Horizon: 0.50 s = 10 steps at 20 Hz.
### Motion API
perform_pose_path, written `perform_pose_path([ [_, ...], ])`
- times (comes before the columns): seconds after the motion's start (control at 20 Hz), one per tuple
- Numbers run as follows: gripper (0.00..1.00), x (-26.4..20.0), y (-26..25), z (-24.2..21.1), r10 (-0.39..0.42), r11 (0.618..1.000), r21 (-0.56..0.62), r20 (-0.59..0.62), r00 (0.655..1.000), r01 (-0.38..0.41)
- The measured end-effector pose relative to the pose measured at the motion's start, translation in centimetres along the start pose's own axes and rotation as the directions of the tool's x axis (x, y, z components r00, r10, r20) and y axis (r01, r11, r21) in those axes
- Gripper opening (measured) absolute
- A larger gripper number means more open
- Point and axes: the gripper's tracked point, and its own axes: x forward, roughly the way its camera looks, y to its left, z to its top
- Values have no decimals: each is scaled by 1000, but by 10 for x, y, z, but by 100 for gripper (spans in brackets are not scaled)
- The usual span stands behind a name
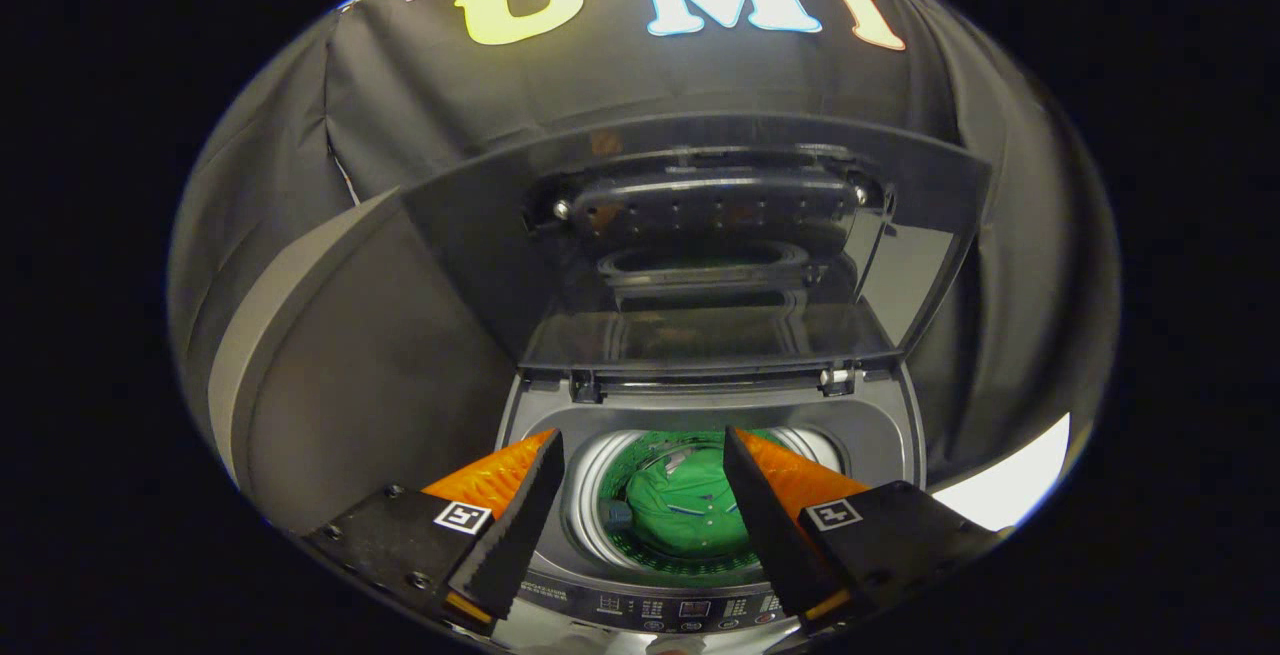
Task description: Put the clothes into the washing machine and then close the washing machine lid.
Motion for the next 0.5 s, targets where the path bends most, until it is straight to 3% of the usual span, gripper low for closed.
perform_pose_path([
  [0.5,98,-53,2,45,-21,999,-46,107,994,26],
])
